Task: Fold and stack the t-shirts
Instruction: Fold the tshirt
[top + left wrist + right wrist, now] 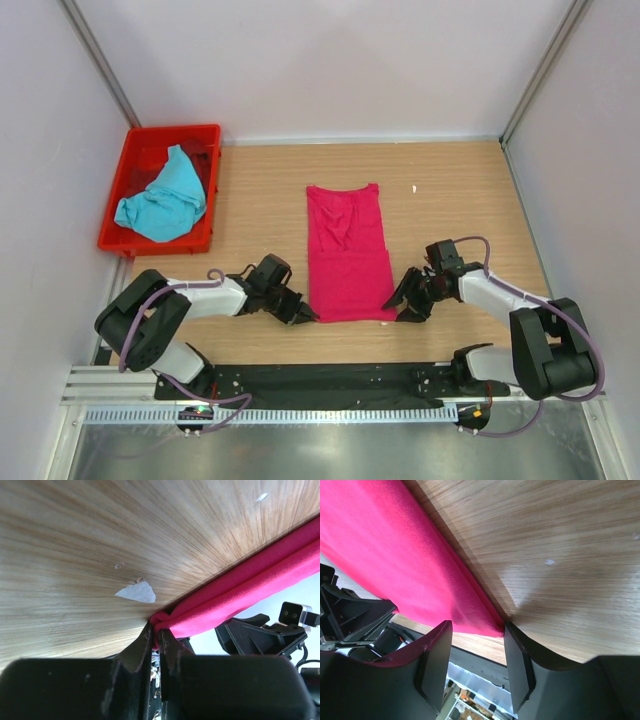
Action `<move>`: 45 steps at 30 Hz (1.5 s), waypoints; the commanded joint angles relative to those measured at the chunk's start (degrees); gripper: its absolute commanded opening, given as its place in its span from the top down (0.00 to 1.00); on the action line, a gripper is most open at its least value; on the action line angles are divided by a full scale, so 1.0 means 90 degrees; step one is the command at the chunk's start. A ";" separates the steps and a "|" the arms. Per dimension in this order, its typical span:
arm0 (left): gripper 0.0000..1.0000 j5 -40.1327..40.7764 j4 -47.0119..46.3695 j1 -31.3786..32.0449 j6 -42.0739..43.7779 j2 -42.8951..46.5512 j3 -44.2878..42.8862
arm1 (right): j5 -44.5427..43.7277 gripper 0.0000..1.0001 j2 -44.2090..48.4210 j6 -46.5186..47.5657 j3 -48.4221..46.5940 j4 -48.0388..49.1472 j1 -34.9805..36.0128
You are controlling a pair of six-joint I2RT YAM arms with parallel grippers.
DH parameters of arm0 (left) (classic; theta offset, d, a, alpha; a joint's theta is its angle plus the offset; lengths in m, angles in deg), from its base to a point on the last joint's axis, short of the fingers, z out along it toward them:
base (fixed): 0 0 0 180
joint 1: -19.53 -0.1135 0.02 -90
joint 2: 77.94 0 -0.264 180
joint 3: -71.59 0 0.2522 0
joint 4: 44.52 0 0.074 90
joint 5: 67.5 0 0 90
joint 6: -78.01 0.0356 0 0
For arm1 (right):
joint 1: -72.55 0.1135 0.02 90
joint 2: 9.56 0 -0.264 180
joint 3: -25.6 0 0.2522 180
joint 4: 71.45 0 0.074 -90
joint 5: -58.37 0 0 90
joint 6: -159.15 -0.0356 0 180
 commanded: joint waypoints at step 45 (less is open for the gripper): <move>1.00 0.0505 0.0226 -0.0002 0.0515 -0.0188 0.0237 | -0.1479 0.99 0.0141 -0.1104 0.1147 0.0836 0.0002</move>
